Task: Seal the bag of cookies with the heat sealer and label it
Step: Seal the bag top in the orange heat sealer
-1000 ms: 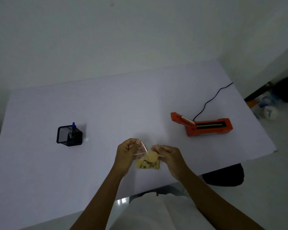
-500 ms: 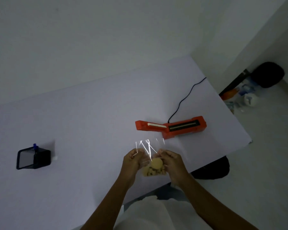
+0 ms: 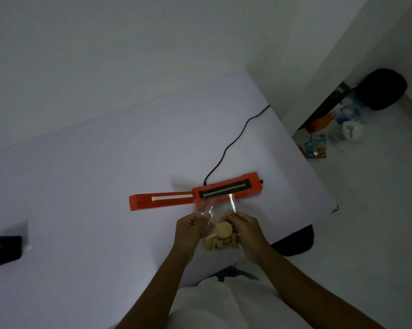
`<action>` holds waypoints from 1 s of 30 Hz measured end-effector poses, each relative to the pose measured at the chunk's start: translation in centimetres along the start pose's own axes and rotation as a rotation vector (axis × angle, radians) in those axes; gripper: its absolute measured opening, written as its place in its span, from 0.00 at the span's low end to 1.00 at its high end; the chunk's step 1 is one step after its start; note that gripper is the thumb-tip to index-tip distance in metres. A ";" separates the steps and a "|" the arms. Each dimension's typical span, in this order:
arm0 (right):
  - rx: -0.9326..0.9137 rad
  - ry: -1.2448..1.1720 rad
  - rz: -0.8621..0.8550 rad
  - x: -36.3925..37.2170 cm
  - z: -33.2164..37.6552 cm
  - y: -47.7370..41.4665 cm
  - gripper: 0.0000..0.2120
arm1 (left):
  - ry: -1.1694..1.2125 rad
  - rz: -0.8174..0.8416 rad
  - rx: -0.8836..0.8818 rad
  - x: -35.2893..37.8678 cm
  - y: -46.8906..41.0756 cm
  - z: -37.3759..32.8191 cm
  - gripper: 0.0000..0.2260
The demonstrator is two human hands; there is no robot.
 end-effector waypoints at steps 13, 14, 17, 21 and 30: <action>0.102 -0.077 -0.001 -4.1 0.2 -3.8 0.11 | 0.068 -0.077 -0.142 3.8 -3.2 0.7 0.11; 0.108 -0.079 -0.003 -4.1 0.3 -4.1 0.12 | 0.078 -0.081 -0.149 3.9 -3.4 0.8 0.12; 0.145 -0.097 -0.009 -4.0 0.4 -4.7 0.13 | 0.147 -0.090 -0.180 4.2 -3.7 1.1 0.14; 0.198 -0.120 -0.021 -4.0 0.4 -5.0 0.11 | 0.305 -0.155 -0.237 4.3 -3.9 1.5 0.14; 0.259 -0.096 0.019 -3.5 0.8 -4.2 0.12 | 0.409 -0.186 -0.229 5.1 -3.9 1.6 0.11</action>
Point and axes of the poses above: each hand's wrist, its own y-axis away from the middle knuckle, its own x-axis out of the palm, z = x × y, the point moved 3 cm from there along -y, towards the middle knuckle
